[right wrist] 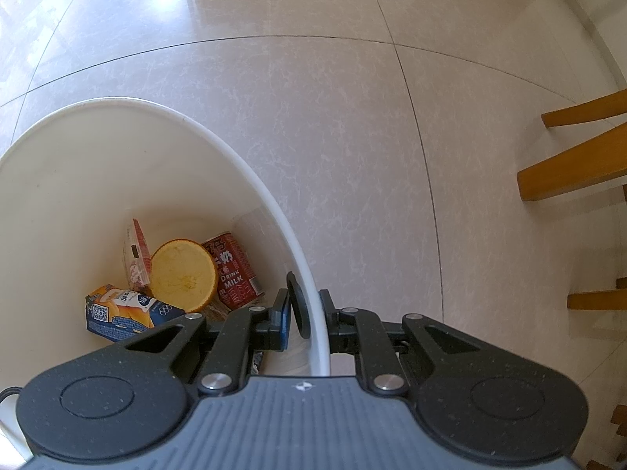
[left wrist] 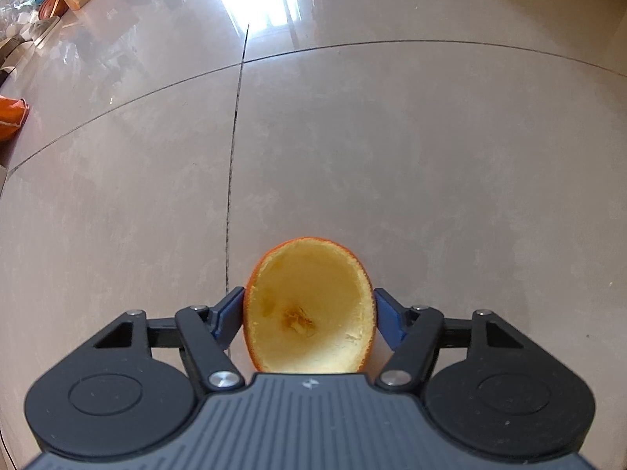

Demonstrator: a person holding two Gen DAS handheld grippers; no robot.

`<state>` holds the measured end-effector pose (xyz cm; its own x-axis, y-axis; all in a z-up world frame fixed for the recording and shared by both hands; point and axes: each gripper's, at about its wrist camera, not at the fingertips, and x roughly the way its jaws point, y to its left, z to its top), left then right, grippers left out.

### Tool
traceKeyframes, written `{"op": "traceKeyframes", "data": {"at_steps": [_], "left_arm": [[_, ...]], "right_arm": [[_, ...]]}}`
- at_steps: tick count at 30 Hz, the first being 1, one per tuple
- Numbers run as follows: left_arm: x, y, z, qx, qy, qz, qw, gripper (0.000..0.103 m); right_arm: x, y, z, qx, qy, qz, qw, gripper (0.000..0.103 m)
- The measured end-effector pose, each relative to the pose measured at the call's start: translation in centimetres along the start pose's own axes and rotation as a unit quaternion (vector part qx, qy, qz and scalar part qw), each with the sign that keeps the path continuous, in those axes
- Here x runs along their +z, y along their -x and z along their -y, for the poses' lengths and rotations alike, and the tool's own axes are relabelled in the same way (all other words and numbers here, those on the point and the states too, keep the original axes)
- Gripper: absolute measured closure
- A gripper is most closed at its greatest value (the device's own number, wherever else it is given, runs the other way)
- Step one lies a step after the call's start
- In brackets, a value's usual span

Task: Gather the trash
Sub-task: 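Carry the orange peel over the bin and open the left tool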

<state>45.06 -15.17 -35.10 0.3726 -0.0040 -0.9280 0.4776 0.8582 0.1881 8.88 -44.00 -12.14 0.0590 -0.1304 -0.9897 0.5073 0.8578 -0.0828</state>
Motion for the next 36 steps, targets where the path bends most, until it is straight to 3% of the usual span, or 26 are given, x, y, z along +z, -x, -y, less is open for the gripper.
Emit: {"op": "traceKeyframes", "data": {"at_steps": [9, 21, 30, 36], "left_arm": [[0.2, 4.3, 0.1, -0.024, -0.014, 0.001, 0.9996, 0.036], [0.5, 17.2, 2.6, -0.088, -0.037, 0.025, 0.9952, 0.036], [-0.5, 27.9, 7.1, -0.137, -0.084, 0.032, 0.9864, 0.036], [-1.5, 33.6, 12.3, -0.175, -0.149, 0.043, 0.9723, 0.036]], "right_arm": [[0.1, 0.1, 0.0, 0.000, -0.004, 0.000, 1.000, 0.086], [-0.2, 0.1, 0.1, 0.003, -0.007, 0.004, 1.000, 0.086], [-0.2, 0.3, 0.5, 0.010, -0.014, 0.005, 1.000, 0.087], [-0.2, 0.4, 0.6, 0.012, -0.014, 0.007, 1.000, 0.087]]}}
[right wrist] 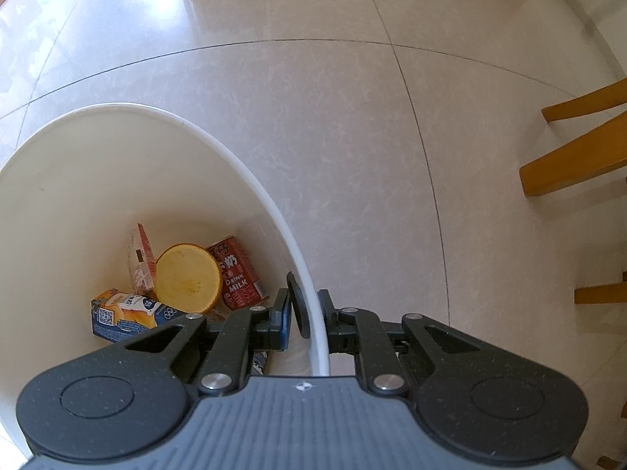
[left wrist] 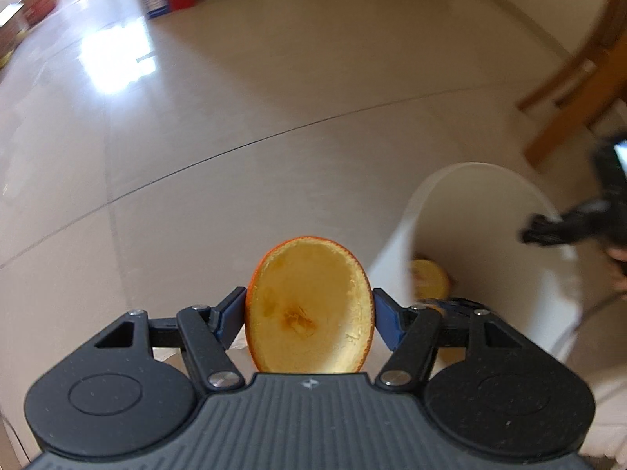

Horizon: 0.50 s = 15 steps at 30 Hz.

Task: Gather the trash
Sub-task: 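Carry the orange peel over the bin and open the left tool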

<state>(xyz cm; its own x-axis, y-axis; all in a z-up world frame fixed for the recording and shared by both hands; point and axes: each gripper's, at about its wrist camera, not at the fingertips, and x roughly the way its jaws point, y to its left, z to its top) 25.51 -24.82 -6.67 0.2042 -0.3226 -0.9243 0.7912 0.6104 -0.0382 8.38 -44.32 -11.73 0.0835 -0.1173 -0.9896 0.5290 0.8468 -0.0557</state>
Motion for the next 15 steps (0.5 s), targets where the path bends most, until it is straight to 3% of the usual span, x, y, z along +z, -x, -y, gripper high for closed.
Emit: {"op": "traceKeyframes", "data": {"at_steps": [7, 11, 15], "left_arm": [[1.4, 0.4, 7.0, -0.048, -0.058, 0.010, 0.9971, 0.035], [2.4, -1.3, 8.9, -0.064, -0.078, 0.016, 0.9948, 0.031], [2.6, -1.9, 10.7, -0.061, -0.092, 0.021, 0.9937, 0.018]], "right_arm": [[-0.1, 0.1, 0.6, 0.012, -0.005, -0.003, 1.000, 0.088], [0.0, 0.0, 0.8, 0.018, -0.009, -0.005, 1.000, 0.089], [0.1, 0.0, 0.8, 0.020, -0.009, -0.005, 1.000, 0.089]]}}
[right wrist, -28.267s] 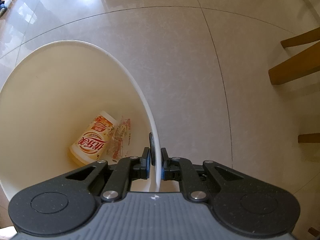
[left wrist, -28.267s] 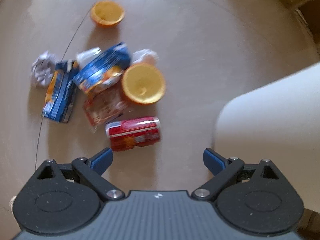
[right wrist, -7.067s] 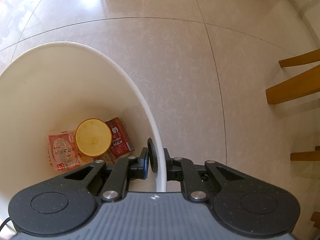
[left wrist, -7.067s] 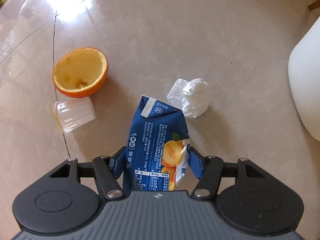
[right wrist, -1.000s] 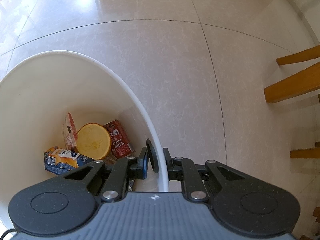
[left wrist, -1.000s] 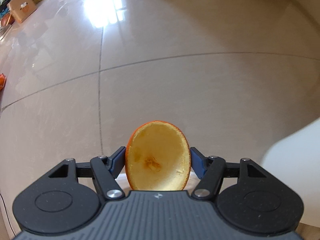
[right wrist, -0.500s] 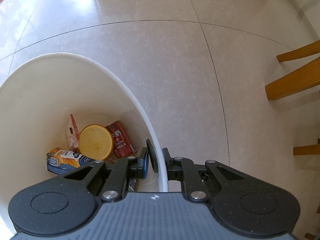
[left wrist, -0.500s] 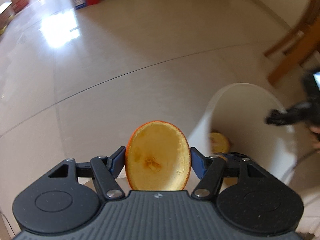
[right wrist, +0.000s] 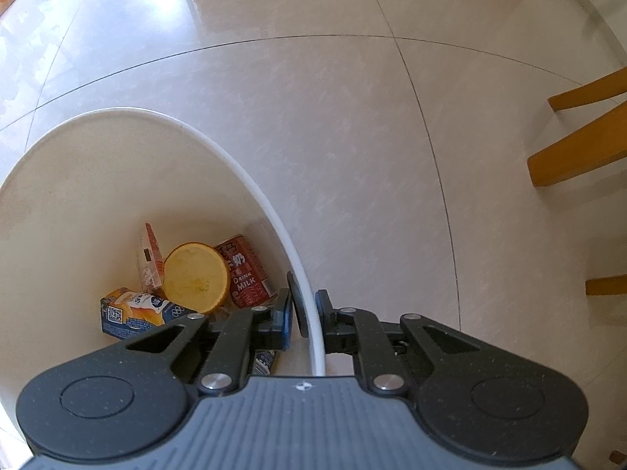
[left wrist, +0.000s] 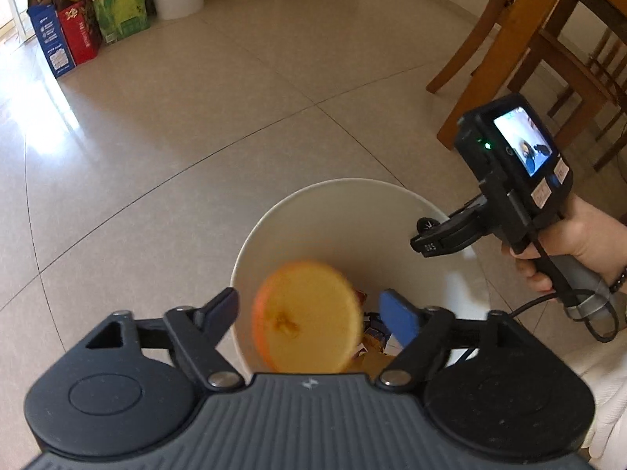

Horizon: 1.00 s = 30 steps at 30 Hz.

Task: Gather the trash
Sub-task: 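Carry the orange peel over the bin and open the left tool, then reach the left tool to the white tissue and grasp it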

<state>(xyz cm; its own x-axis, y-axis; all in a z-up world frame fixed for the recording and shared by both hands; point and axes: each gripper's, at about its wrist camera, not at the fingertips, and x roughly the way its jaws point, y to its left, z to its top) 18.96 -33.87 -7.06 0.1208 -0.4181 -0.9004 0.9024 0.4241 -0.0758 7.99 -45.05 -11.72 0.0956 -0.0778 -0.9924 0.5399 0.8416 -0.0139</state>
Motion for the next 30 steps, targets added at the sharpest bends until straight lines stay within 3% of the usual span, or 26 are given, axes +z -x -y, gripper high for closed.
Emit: {"op": "traceKeyframes", "data": {"at_steps": [6, 17, 30], "left_arm": [[-0.4, 1.2, -1.1, 0.008, 0.019, 0.018, 0.9996, 0.012], [-4.6, 1.5, -7.7, 0.033, 0.129, 0.042, 0.9902, 0.009], [-13.2, -7.8, -13.9, 0.096, 0.214, -0.007, 0.9721, 0.009]], "right_arm": [[-0.1, 0.1, 0.1, 0.003, 0.001, -0.001, 1.000, 0.089], [0.2, 0.2, 0.8, 0.022, -0.016, -0.006, 1.000, 0.089], [-0.3, 0.6, 0.6, 0.019, -0.002, 0.006, 1.000, 0.089]]}}
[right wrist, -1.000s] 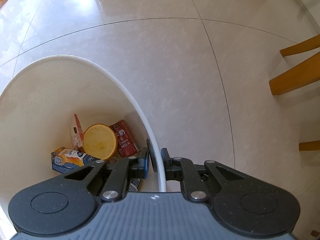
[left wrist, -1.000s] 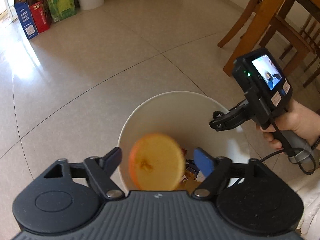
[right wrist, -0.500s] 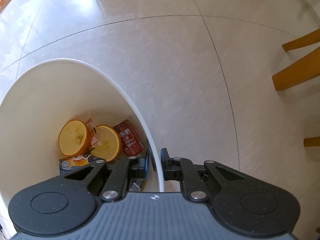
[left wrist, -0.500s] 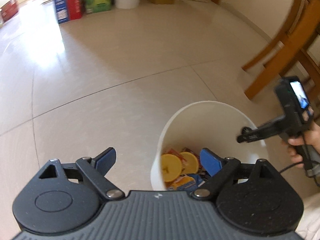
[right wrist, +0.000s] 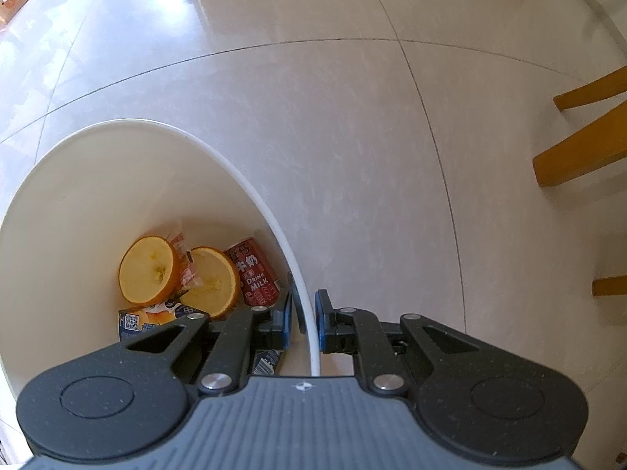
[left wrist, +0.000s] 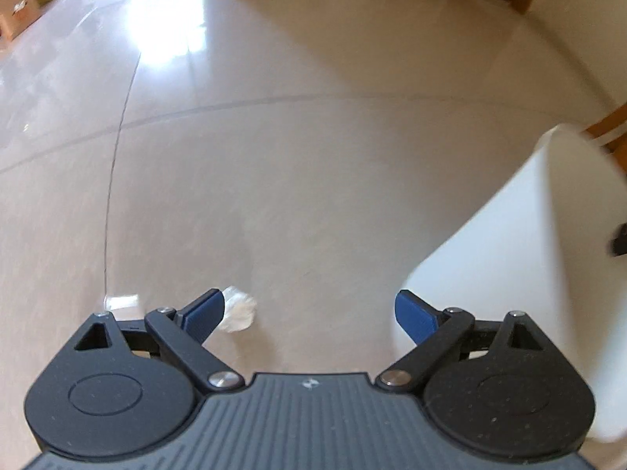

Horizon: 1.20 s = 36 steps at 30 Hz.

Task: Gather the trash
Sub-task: 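Reach the left tool to the white tissue and grasp it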

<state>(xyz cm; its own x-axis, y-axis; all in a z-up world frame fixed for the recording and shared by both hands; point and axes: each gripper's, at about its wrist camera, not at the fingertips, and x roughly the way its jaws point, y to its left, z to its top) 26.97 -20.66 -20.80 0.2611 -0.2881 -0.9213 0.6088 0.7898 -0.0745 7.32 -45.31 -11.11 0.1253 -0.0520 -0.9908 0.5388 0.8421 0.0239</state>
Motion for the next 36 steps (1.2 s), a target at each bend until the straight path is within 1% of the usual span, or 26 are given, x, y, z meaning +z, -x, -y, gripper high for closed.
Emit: {"op": "traceKeyframes", "data": {"at_steps": [2, 4, 6, 11, 15, 19, 22, 24, 28, 30, 34, 36], "left_arm": [[-0.6, -1.9, -0.5, 0.023, -0.008, -0.016, 0.9996, 0.009], [-1.2, -3.4, -1.0, 0.042, -0.019, -0.018, 0.9988, 0.009], [-1.6, -4.7, -1.7, 0.050, -0.020, -0.019, 0.9984, 0.009], [-2.9, -8.2, -3.2, 0.052, -0.009, -0.016, 0.9985, 0.009], [-4.4, -10.6, -3.9, 0.048, 0.003, 0.003, 0.9988, 0.009], [-5.3, -12.2, -4.6, 0.057, 0.012, 0.016, 0.9982, 0.011], [-5.5, -13.2, -4.9, 0.059, 0.011, 0.020, 0.9980, 0.016], [-5.5, -13.7, -4.9, 0.056, 0.008, 0.021, 0.9982, 0.022], [-5.1, -14.4, -5.1, 0.055, 0.009, 0.025, 0.9982, 0.027], [-5.2, -14.7, -5.0, 0.053, 0.011, 0.021, 0.9983, 0.039], [-5.6, -15.1, -5.0, 0.053, 0.010, 0.014, 0.9984, 0.047], [-5.6, -15.0, -5.0, 0.056, 0.006, 0.015, 0.9983, 0.054]], "right_arm": [[-0.1, -0.1, -0.2, -0.003, 0.006, 0.002, 1.000, 0.089], [-0.3, 0.0, -0.4, -0.008, 0.010, 0.005, 1.000, 0.088], [-0.3, 0.1, -0.5, -0.010, 0.011, 0.008, 1.000, 0.088], [-0.3, 0.1, -0.8, -0.014, 0.015, 0.010, 1.000, 0.088], [-0.5, 0.1, -1.0, -0.016, 0.017, 0.012, 1.000, 0.088], [-0.4, 0.2, -1.1, -0.017, 0.020, 0.011, 1.000, 0.088], [-0.3, 0.3, -1.1, -0.017, 0.020, 0.009, 1.000, 0.088], [-0.3, 0.3, -1.1, -0.018, 0.020, 0.009, 1.000, 0.088], [-0.2, 0.3, -1.3, -0.020, 0.023, 0.008, 1.000, 0.088], [-0.2, 0.3, -1.3, -0.020, 0.021, 0.008, 1.000, 0.088], [-0.2, 0.3, -1.4, -0.021, 0.022, 0.008, 1.000, 0.087], [-0.2, 0.3, -1.3, -0.020, 0.021, 0.008, 1.000, 0.087]]}}
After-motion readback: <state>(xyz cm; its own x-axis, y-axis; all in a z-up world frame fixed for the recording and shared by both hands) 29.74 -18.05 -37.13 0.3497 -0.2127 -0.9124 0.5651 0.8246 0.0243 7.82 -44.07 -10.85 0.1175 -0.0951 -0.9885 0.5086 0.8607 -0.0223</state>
